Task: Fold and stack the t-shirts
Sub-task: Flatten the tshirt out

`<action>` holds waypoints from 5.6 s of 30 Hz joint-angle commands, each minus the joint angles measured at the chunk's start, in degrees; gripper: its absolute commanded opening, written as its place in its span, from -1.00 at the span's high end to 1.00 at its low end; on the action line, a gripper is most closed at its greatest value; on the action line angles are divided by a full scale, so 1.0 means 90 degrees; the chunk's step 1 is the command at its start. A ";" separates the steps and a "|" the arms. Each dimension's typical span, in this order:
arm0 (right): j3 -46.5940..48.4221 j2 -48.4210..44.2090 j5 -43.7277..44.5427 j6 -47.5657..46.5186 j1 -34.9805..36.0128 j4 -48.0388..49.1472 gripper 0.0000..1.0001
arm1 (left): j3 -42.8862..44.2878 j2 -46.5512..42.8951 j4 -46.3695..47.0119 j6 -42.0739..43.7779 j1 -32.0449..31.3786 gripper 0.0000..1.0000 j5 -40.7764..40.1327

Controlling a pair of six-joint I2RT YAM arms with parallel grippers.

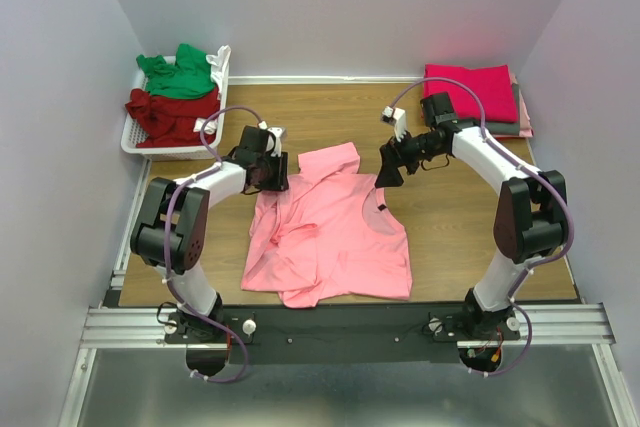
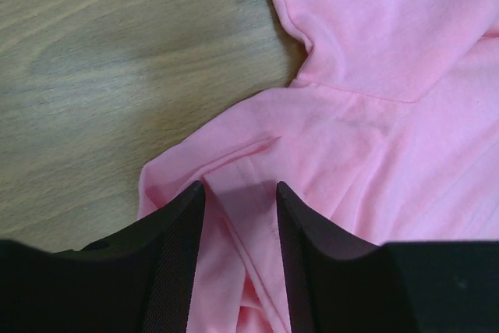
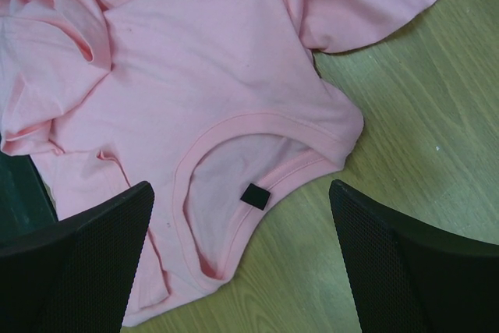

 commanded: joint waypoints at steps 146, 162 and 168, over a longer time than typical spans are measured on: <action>0.1855 0.0024 0.3828 -0.0518 -0.0186 0.3042 0.99 | -0.1822 -0.3181 0.2625 -0.2181 0.1213 1.00 -0.1634; 0.4091 0.3112 0.4120 -0.0049 -0.0274 0.3123 0.99 | 0.0668 0.0762 0.2482 -0.1537 0.1820 1.00 -0.1447; 0.4170 0.3152 0.4150 0.0088 -0.0264 0.3132 0.99 | 0.0864 0.0850 0.2393 -0.1429 0.1820 1.00 -0.1486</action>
